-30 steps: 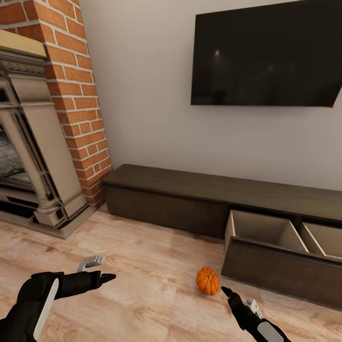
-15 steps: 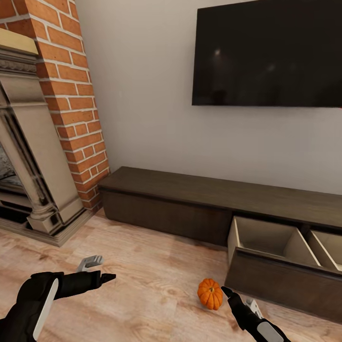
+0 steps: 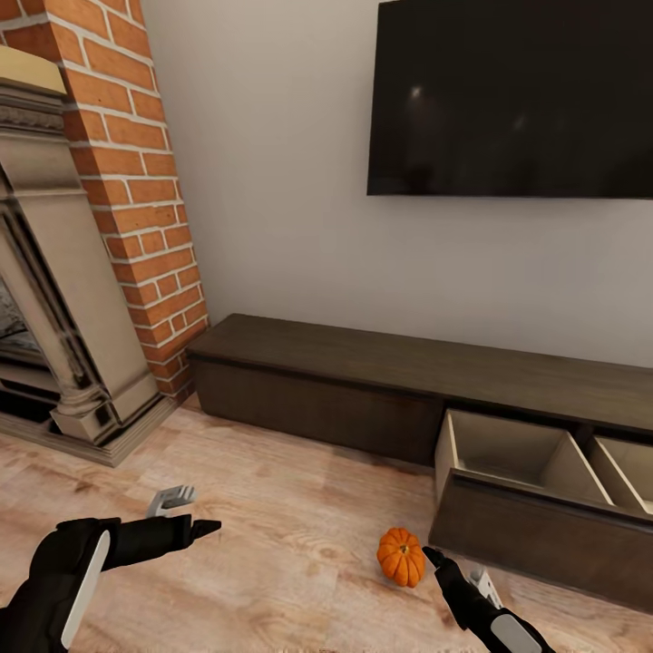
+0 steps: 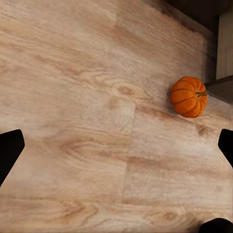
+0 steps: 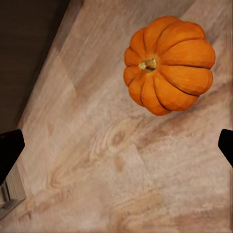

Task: Place each of the two pumpkins and all three candles from the living room inside a cabinet in the living room (use any cabinet), then make sure every cabinet is closed, and position the cauldron so it is next to a table in the living room.

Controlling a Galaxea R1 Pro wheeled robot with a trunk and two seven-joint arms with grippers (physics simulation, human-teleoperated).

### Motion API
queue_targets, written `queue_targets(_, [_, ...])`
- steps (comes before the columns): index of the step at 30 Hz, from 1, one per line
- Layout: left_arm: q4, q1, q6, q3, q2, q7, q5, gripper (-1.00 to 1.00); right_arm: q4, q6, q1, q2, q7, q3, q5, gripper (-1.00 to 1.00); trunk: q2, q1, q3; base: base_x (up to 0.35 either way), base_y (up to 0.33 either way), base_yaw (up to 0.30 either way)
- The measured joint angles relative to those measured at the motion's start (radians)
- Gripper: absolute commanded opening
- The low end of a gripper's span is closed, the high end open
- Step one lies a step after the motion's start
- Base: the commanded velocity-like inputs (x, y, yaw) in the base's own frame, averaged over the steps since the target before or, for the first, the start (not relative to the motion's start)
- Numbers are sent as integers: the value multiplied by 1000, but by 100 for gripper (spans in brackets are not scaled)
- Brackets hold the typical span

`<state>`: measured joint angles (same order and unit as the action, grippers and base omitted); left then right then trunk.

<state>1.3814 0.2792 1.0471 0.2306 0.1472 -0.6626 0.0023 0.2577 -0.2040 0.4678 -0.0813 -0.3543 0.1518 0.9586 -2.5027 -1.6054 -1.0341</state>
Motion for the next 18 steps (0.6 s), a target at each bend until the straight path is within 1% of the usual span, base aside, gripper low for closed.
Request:
queue_targets(10, [2,0,0,11,0,0,1,100,0,1,0,0,0,0,0,100,-2,-5,-39,0,0,0])
queue_targets(18, [2,0,0,13,0,-1,2,100,0,2,0,0,0,0,0,100,-4,-8,-70,0,0,0])
